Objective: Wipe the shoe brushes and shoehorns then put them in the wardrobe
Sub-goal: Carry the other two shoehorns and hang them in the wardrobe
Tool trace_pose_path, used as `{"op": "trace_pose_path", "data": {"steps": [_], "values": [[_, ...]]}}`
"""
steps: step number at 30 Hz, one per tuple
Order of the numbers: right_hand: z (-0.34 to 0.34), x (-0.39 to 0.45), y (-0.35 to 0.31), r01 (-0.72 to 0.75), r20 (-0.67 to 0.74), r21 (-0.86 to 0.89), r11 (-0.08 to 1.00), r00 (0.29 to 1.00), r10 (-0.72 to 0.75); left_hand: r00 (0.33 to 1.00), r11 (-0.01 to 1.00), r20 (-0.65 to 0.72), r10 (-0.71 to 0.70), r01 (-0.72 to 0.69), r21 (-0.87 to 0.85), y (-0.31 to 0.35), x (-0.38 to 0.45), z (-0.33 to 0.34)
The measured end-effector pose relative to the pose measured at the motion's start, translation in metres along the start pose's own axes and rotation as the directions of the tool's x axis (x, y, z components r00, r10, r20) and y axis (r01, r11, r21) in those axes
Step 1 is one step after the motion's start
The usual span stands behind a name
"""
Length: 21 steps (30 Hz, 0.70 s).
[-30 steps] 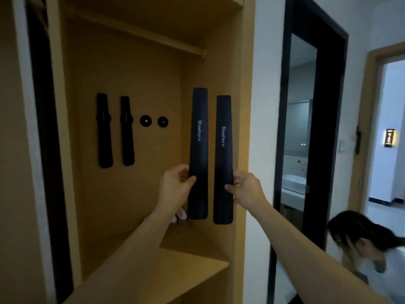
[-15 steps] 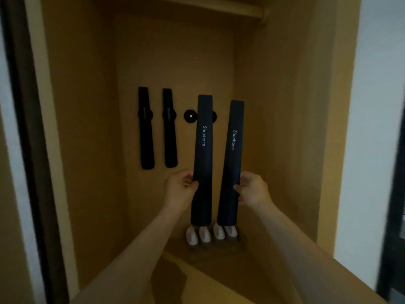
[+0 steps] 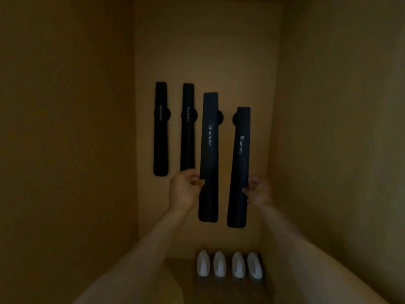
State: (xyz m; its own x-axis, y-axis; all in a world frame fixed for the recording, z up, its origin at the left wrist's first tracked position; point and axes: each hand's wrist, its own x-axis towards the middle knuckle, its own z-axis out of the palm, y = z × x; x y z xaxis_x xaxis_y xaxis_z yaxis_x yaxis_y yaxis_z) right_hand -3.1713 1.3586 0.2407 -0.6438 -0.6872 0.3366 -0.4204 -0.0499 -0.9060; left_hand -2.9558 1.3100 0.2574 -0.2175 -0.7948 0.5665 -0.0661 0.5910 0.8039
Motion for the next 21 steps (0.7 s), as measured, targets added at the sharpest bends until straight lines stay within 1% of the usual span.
{"op": "trace_pose_path", "data": {"steps": [6, 11, 14, 21], "values": [[0.013, 0.041, 0.013, -0.016, -0.040, -0.009, 1.000, 0.999, 0.016, 0.999, 1.000, -0.026, 0.025, -0.025, 0.007, -0.014, 0.032, 0.010], [0.012, 0.064, 0.005, -0.013, -0.078, -0.017, 1.000, 0.997, 0.011, 1.000, 1.000, -0.004, 0.024, -0.024, -0.012, -0.023, 0.065, 0.019], [0.009, 0.078, -0.003, 0.017, -0.082, -0.072, 0.997, 0.996, -0.023, 0.998, 0.998, -0.009, 0.065, -0.064, 0.028, -0.026, 0.084, 0.026], [0.006, 0.099, -0.006, 0.009, -0.120, -0.042, 0.999, 0.993, -0.014, 0.998, 0.994, -0.007, 0.069, -0.068, 0.084, -0.023, 0.125, 0.043]]}}
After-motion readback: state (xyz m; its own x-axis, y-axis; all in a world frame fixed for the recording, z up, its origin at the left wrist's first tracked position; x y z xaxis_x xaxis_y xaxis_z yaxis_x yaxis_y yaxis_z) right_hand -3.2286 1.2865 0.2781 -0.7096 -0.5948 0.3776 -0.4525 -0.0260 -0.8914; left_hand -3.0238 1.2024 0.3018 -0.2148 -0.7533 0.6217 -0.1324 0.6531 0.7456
